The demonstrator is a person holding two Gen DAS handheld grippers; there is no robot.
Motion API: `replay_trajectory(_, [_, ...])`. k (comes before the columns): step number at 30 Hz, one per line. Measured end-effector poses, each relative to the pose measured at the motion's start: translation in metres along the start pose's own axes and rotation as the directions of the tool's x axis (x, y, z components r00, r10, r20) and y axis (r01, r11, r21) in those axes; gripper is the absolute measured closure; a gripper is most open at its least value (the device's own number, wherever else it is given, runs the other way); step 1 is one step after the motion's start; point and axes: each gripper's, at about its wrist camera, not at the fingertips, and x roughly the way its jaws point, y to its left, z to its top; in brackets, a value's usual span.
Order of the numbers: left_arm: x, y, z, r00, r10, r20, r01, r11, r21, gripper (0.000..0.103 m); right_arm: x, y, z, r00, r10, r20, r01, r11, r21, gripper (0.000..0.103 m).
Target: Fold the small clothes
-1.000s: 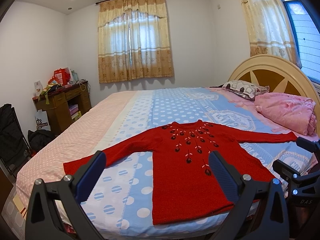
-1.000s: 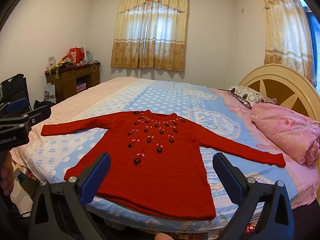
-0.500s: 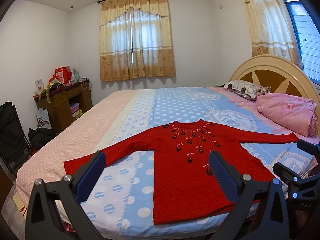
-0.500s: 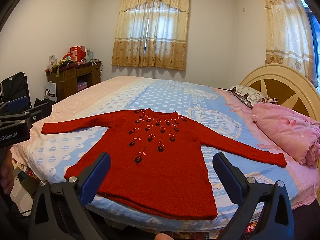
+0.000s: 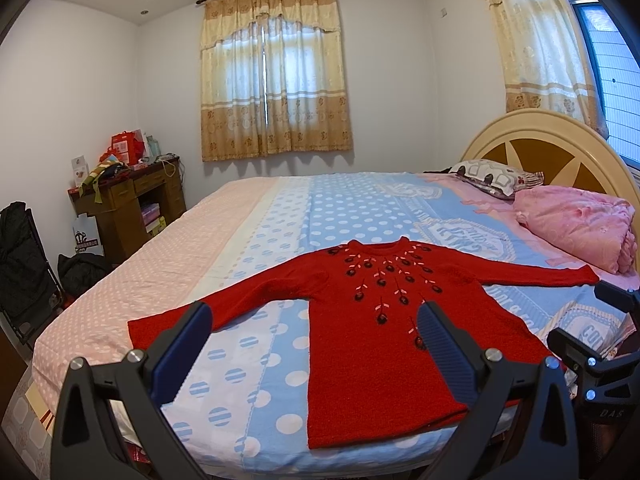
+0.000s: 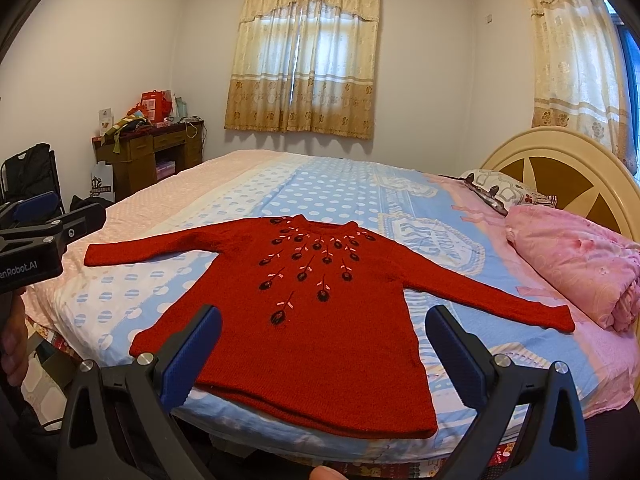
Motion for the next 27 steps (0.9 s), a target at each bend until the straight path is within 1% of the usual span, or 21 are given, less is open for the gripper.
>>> replay_trajectory(12, [0.001, 0.001, 0.0, 1.0, 0.0, -0.003, 0.0, 1.0, 0.001, 0.0, 0.003, 0.003, -0.003, 1.0, 0.006, -0.009, -0.006, 1.0, -0.001, 0.001])
replay_trajectory(19, [0.005, 0.006, -0.005, 1.0, 0.0, -0.017, 0.0, 1.0, 0.001, 0.0, 0.013, 0.002, -0.007, 0.999, 0.011, -0.034, -0.011, 1.0, 0.002, 0.001])
replay_trajectory(23, [0.015, 0.007, -0.013, 0.999, -0.01, -0.031, 0.011, 1.0, 0.015, 0.0, 0.025, -0.004, -0.01, 0.998, 0.027, -0.058, -0.026, 1.0, 0.015, 0.001])
replay_trajectory(27, [0.038, 0.007, -0.016, 0.998, -0.031, -0.058, 0.032, 0.999, 0.01, 0.0, 0.046, -0.019, -0.014, 0.995, 0.001, -0.095, 0.003, 0.999, 0.037, 0.001])
